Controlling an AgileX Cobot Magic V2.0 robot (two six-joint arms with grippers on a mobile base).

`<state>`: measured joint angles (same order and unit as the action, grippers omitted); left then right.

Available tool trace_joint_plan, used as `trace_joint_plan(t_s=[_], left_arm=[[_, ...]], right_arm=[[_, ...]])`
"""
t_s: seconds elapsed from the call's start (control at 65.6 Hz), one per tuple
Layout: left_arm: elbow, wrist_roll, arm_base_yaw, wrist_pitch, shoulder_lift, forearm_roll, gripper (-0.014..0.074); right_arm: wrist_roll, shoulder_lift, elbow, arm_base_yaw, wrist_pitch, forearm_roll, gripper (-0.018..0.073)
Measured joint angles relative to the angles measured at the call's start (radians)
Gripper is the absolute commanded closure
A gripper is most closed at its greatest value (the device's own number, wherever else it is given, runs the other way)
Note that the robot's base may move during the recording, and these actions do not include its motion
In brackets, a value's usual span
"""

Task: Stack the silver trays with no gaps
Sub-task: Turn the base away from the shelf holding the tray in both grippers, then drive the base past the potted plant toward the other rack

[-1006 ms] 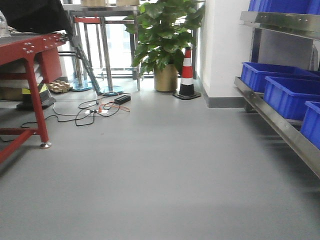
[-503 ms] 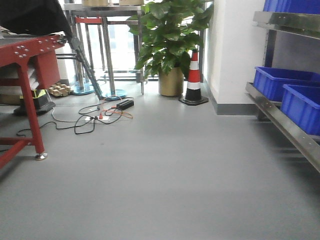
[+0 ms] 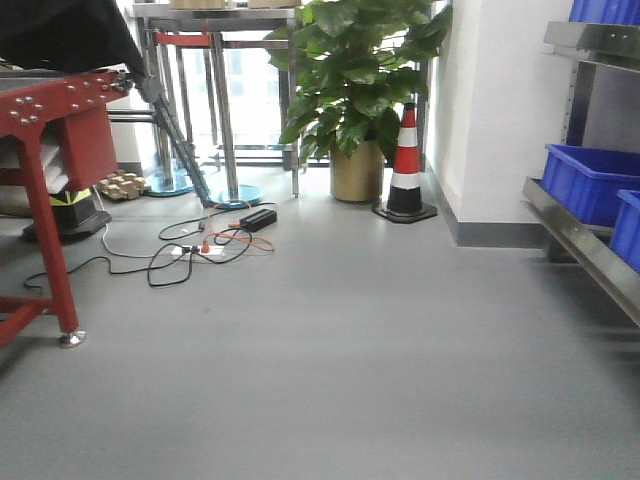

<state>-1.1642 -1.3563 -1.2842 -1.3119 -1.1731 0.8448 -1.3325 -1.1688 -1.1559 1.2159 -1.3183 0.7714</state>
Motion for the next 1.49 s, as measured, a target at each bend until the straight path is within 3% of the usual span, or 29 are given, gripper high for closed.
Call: trace_joint_plan(t_s=[0.518, 1.006, 1.494], left_arm=[[0.0, 0.0, 0.0, 0.0, 0.0, 0.007, 0.0613], [0.0, 0.01, -0.006, 0.002, -0.003, 0.139, 0.0613], [0.0, 0.012, -0.006, 0.004, -0.003, 0.153, 0.0613]], right_arm=[[0.0, 0.0, 0.0, 0.0, 0.0, 0.0, 0.0574], [-0.002, -0.002, 0.0, 0.002, 0.0, 0.0, 0.0574], [-0.004, -0.002, 0.0, 0.002, 0.002, 0.0, 0.0574]])
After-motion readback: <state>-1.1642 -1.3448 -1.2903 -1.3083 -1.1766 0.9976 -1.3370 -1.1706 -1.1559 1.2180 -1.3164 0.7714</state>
